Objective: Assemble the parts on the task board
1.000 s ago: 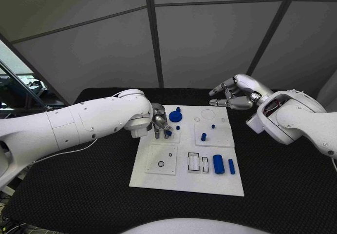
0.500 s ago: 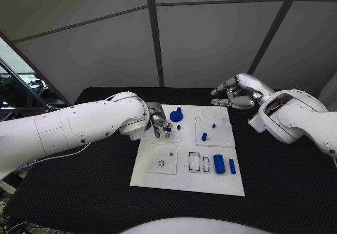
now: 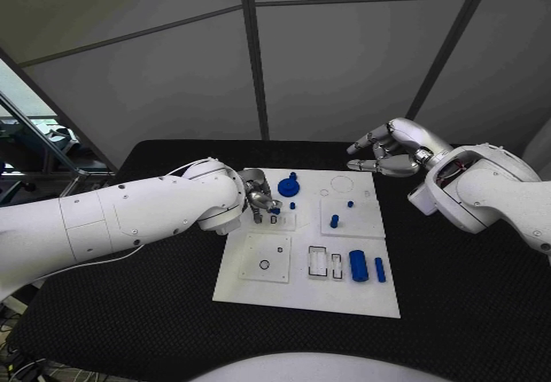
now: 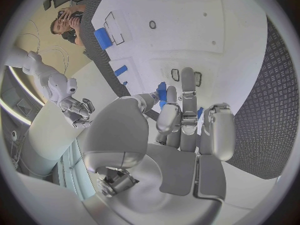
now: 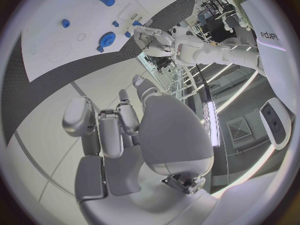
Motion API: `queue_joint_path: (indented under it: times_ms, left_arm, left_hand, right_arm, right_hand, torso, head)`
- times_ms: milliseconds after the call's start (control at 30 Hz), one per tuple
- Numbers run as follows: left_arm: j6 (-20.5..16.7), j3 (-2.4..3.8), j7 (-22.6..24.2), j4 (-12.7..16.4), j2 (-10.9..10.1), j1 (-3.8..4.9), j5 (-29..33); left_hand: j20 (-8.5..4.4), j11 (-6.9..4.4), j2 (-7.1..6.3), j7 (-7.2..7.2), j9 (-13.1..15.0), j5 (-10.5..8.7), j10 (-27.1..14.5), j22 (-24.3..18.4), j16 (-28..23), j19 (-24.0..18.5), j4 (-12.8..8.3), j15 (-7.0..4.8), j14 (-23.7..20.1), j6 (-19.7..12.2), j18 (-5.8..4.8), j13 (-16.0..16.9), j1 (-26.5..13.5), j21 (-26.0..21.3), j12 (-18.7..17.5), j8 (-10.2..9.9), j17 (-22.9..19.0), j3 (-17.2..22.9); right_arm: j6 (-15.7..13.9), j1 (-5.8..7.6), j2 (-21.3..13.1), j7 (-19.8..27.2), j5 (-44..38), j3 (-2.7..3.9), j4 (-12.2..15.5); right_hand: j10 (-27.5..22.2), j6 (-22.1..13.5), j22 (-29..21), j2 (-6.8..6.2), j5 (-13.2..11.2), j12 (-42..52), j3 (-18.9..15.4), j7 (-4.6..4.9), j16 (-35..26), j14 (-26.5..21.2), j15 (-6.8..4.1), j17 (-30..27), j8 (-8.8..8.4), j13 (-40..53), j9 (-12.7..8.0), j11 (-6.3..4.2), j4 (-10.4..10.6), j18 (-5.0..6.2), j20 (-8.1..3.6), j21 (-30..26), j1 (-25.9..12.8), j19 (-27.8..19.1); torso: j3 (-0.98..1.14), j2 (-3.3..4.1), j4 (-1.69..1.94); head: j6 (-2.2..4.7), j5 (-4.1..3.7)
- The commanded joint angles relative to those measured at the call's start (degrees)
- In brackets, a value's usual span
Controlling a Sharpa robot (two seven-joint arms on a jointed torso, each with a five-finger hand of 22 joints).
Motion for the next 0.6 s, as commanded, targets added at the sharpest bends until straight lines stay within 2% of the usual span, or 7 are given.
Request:
queue_joint_path:
  times_ms: [33,367,600]
  left_arm:
    - [-1.0,0.01,-1.0,0.0,0.2,-0.13,-2.4]
    - [3.7,-0.02,-2.9,-0.3,0.6,-0.47,-4.2]
    - [4.8,-0.02,-3.9,-0.9,0.8,-0.51,-4.9]
  left_hand:
    - [0.0,-0.06,-0.22,-0.12,0.1,0.2,0.4,3.5,-0.3,0.5,-7.5,-0.15,0.4,-0.2,-0.79,0.2,-0.7,0.3,0.3,0.3,0.1,7.8]
    - [-0.02,-0.09,-0.28,-0.14,0.4,0.2,0.8,3.8,-0.3,0.7,-7.8,-0.19,0.4,-0.4,-0.86,1.0,-0.9,0.4,1.0,0.5,0.1,8.1]
    - [-0.03,-0.08,-0.32,-0.13,0.5,0.18,1.3,4.1,-0.4,1.0,-8.0,-0.19,0.4,-0.5,-0.95,2.0,-1.1,0.6,2.0,0.6,0.2,8.4]
  right_arm:
    - [0.4,0.13,0.0,0.6,-0.4,0.05,0.0]
    - [0.5,0.13,0.1,0.6,-0.4,0.05,0.1]
    - [0.6,0.13,0.1,0.6,-0.4,0.05,0.2]
  right_hand:
    - [0.0,-0.3,-0.1,0.63,0.2,-0.2,-0.3,0.12,-0.3,2.8,-0.34,1.6,-0.36,0.0,-0.1,0.17,0.2,0.47,0.11,-0.2,0.0,0.0]
    - [0.0,-0.3,0.0,0.64,0.2,-0.2,-0.3,0.13,-0.3,2.9,-0.33,1.7,-0.37,0.0,-0.1,0.18,0.2,0.45,0.12,-0.2,-0.1,0.0]
    - [0.0,-0.3,0.0,0.64,0.2,-0.2,-0.3,0.13,-0.3,2.9,-0.33,1.7,-0.37,0.0,-0.1,0.18,0.2,0.45,0.12,-0.2,-0.1,0.0]
  torso:
    - [-0.01,0.04,-0.08]
    - [0.02,0.09,-0.08]
    - [0.01,0.03,-0.09]
  head:
    - [-0.09,0.11]
    - [-0.36,0.27]
    - [-0.48,0.32]
